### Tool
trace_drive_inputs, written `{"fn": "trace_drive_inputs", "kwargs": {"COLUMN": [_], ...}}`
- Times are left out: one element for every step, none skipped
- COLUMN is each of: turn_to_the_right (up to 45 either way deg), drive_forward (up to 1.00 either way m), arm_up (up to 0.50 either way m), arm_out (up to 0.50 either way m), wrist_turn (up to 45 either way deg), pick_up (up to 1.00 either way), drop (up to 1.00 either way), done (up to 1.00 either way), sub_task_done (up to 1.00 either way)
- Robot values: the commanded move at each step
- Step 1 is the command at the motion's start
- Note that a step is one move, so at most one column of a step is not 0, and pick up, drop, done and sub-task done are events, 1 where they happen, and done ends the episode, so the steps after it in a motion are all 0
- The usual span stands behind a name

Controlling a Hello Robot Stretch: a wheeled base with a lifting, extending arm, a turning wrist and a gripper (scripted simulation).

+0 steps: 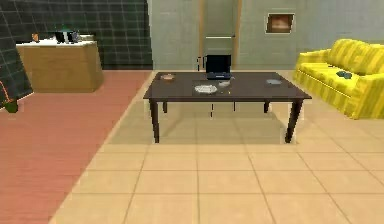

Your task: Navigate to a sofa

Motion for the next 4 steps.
{"fn": "trace_drive_inputs", "kwargs": {"turn_to_the_right": [45.0, 0.0, 0.0, 15.0], "drive_forward": [0.00, 1.00, 1.00, 0.00], "arm_up": [0.00, 0.00, 0.00, 0.00], "arm_out": [0.00, 0.00, 0.00, 0.00], "wrist_turn": [0.0, 0.0, 0.0, 0.0], "pick_up": [0.00, 0.00, 0.00, 0.00], "drop": [0.00, 0.00, 0.00, 0.00], "done": [0.00, 0.00, 0.00, 0.00], "sub_task_done": [0.00, 0.00, 0.00, 0.00]}}
